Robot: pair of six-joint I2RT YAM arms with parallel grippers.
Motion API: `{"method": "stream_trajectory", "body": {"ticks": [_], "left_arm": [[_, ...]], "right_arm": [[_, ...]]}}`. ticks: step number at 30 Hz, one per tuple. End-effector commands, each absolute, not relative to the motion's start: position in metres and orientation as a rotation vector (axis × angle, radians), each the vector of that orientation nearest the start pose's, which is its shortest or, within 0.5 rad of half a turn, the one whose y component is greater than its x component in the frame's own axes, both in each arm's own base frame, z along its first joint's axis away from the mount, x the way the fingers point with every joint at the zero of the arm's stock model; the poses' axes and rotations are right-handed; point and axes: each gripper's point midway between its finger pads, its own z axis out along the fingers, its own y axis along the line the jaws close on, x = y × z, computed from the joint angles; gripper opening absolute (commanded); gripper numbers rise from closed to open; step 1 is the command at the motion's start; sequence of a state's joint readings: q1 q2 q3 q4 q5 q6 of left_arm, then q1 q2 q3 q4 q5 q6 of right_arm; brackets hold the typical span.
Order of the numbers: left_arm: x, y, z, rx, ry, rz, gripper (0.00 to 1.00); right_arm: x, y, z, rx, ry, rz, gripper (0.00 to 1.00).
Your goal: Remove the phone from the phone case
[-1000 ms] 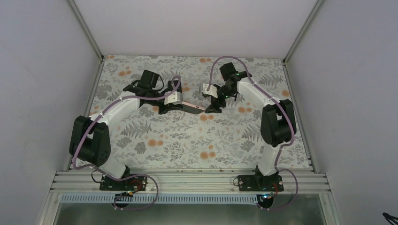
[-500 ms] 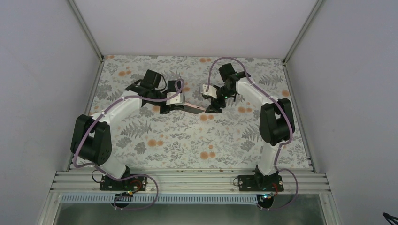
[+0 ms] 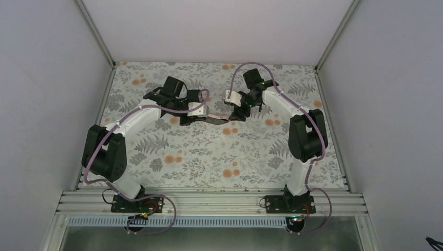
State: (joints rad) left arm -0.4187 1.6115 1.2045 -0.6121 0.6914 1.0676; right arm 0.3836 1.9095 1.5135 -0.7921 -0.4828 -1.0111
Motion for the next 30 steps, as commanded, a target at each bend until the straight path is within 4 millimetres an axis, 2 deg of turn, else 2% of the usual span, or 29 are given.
{"method": "stream_trajectory", "body": {"ticks": [1,5,8,11,18,22,25,30], "left_arm": [[0.258,-0.285,0.174,1.833,1.424,-0.891,0.02],[0.260,-0.289,0.179,1.814,1.411,-0.915,0.02],[0.268,-0.293,0.178,1.790,1.422,-0.915,0.02],[0.275,-0.297,0.174,1.770,1.435,-0.922,0.02],[0.275,-0.310,0.186,1.702,1.399,-1.087,0.02],[0.274,-0.317,0.196,1.667,1.377,-1.176,0.02],[0.274,-0.319,0.200,1.649,1.367,-1.210,0.02],[0.276,-0.320,0.200,1.631,1.360,-1.209,0.02]], "right_arm": [[0.449,0.244,0.152,-1.583,1.776,0.228,0.80],[0.446,0.248,0.152,-1.595,1.764,0.265,0.80],[0.425,0.260,0.155,-1.648,1.729,0.363,0.80],[0.412,0.270,0.160,-1.664,1.708,0.360,0.80],[0.421,0.277,0.189,-1.519,1.736,0.351,0.75],[0.413,0.290,0.200,-1.517,1.703,0.418,0.75],[0.397,0.303,0.201,-1.568,1.670,0.496,0.76],[0.348,0.330,0.214,-1.688,1.534,0.752,0.80]]}}
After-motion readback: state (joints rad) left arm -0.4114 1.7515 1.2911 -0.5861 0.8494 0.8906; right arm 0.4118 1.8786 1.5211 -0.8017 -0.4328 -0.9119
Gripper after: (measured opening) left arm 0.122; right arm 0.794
